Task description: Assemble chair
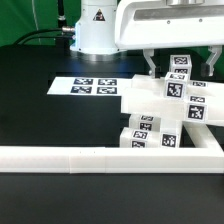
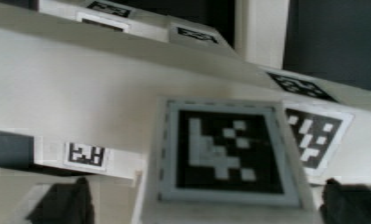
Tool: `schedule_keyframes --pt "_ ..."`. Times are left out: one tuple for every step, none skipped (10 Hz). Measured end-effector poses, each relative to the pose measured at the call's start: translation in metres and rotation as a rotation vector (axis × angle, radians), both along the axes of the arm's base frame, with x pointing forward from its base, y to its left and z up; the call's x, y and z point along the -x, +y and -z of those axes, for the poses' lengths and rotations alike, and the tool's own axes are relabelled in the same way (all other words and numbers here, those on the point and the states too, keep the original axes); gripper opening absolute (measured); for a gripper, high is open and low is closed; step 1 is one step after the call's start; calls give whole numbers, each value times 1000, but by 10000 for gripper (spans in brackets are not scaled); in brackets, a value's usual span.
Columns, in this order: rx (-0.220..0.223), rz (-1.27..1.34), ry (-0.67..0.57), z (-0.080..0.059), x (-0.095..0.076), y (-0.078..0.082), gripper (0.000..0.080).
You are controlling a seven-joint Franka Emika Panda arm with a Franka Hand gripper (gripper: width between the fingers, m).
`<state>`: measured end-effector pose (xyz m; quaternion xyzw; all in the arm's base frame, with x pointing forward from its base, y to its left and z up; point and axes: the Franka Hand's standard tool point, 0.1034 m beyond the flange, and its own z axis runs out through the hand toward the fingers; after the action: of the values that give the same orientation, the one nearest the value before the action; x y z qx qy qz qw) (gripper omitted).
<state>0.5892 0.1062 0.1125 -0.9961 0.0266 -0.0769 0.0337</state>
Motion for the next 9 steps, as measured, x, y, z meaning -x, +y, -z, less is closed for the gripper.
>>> schedule_keyframes --pt "0 -1 2 0 0 0 643" --pt "0 -5 5 -4 0 -2 649" --pt "-3 -11 9 -11 0 -3 649" --pt "-7 -13 20 -19 1 -3 649" --pt "-10 -15 33 -25 3 -2 649" --pt "-18 -5 37 -29 3 -3 649" --pt "-17 -6 44 -27 4 -3 649" --pt "-17 -7 66 -27 6 -3 649" --pt "-17 -9 75 -26 7 -2 649"
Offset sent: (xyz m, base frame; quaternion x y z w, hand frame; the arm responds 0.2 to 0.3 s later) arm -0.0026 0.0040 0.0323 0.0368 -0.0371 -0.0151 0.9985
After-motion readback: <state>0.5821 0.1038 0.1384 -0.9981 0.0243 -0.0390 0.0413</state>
